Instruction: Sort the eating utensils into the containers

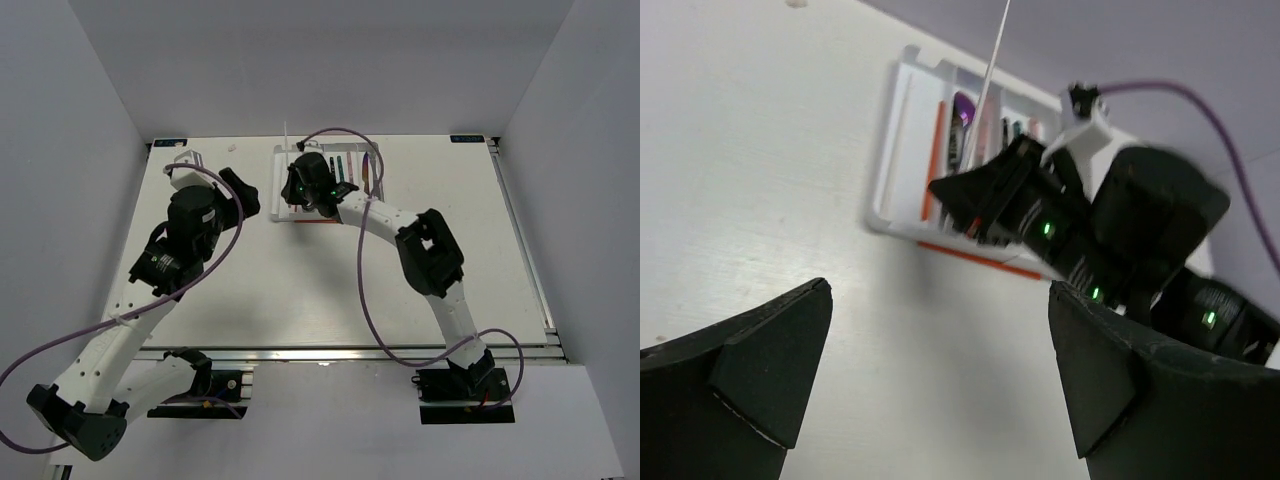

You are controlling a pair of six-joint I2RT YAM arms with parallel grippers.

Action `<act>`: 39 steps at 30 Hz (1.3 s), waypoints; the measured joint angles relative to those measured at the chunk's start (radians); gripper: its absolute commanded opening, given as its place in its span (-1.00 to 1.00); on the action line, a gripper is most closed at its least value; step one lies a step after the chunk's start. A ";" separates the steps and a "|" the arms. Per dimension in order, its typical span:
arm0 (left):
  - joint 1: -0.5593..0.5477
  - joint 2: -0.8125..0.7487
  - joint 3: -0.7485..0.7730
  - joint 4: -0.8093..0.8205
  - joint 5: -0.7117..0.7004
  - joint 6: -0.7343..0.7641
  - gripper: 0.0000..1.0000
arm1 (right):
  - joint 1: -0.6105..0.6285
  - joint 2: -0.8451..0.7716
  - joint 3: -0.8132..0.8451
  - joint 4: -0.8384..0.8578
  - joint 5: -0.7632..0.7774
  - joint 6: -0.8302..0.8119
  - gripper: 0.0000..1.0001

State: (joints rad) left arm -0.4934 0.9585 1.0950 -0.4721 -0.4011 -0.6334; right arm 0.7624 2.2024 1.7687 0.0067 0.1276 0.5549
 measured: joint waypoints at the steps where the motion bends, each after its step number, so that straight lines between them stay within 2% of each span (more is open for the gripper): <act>1: 0.000 0.001 -0.013 -0.007 -0.005 0.014 0.96 | -0.005 0.049 0.062 -0.024 0.005 -0.005 -1.00; 5: 0.000 0.003 -0.058 -0.037 -0.013 0.060 0.96 | -0.023 0.188 0.219 -0.078 0.017 -0.013 -1.00; 10: 0.000 0.003 -0.098 -0.045 -0.019 0.100 0.96 | -0.045 0.245 0.235 -0.105 0.004 -0.004 -1.00; 15: 0.000 0.010 -0.124 -0.037 -0.020 0.124 0.96 | -0.055 0.303 0.321 -0.130 -0.026 -0.004 -0.95; 16: 0.000 0.012 -0.127 -0.036 -0.020 0.128 0.96 | -0.055 0.305 0.328 -0.130 -0.031 -0.004 -0.78; 18: 0.000 0.016 -0.135 -0.033 -0.020 0.135 0.96 | -0.057 0.306 0.330 -0.130 -0.039 -0.003 -0.66; 19: 0.000 0.018 -0.137 -0.032 -0.020 0.137 0.96 | -0.057 0.306 0.330 -0.130 -0.046 -0.003 -0.52; 23: 0.000 0.020 -0.139 -0.027 -0.020 0.141 0.96 | -0.057 0.306 0.329 -0.130 -0.068 0.007 -0.45; 24: 0.000 0.020 -0.139 -0.027 -0.020 0.142 0.96 | -0.057 0.306 0.329 -0.127 -0.072 0.010 -0.37; 25: 0.000 0.020 -0.139 -0.025 -0.020 0.142 0.96 | -0.056 0.306 0.328 -0.126 -0.077 0.012 -0.15; 26: 0.000 0.020 -0.139 -0.024 -0.020 0.144 0.96 | -0.056 0.306 0.328 -0.126 -0.080 0.015 -0.09; 33: 0.000 0.019 -0.140 -0.021 -0.020 0.148 0.96 | -0.055 0.272 0.319 -0.135 -0.082 0.002 0.05; 37: 0.000 0.028 -0.146 0.002 0.026 0.167 0.96 | -0.057 0.116 0.200 -0.143 -0.066 -0.030 0.31; 39: 0.000 0.061 -0.147 0.029 0.077 0.182 0.96 | -0.066 -0.039 0.055 -0.126 -0.057 -0.047 0.38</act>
State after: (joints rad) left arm -0.4931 1.0191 0.9482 -0.4435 -0.3244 -0.4519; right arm 0.6968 2.1639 1.8240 -0.1188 0.0708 0.5083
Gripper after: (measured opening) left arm 0.977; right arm 0.655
